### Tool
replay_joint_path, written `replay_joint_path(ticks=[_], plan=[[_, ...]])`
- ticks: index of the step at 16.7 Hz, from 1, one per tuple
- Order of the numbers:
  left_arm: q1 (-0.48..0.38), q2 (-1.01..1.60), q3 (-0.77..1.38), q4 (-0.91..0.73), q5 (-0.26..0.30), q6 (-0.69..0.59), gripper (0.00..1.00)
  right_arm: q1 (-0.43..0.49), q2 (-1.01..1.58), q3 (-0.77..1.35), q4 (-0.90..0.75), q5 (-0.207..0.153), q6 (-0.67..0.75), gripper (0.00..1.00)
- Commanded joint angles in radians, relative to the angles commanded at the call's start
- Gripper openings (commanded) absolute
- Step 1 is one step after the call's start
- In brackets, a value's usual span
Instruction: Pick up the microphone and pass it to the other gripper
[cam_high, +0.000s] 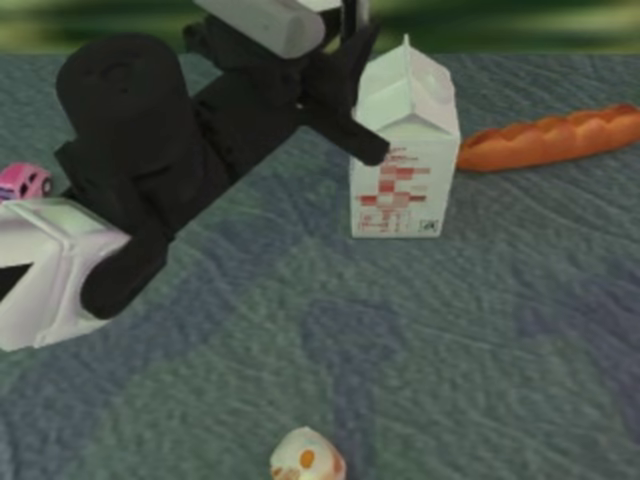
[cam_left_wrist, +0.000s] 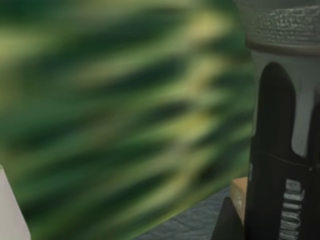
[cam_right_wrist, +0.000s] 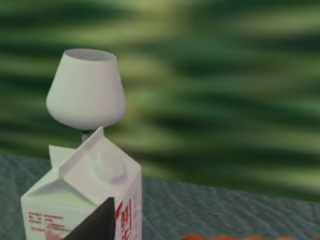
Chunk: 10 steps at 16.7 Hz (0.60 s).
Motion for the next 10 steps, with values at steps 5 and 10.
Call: replay_joint_path(ticks=[5,10], plan=[[0.0,0.0,0.0,0.0,0.0,0.0,0.0,0.233,0.388,0.231,0.119,0.033,-0.007,1.0],[0.0,0.0,0.0,0.0,0.0,0.0,0.0,0.401,0.649,0.406,0.213,0.057,-0.012,1.0]])
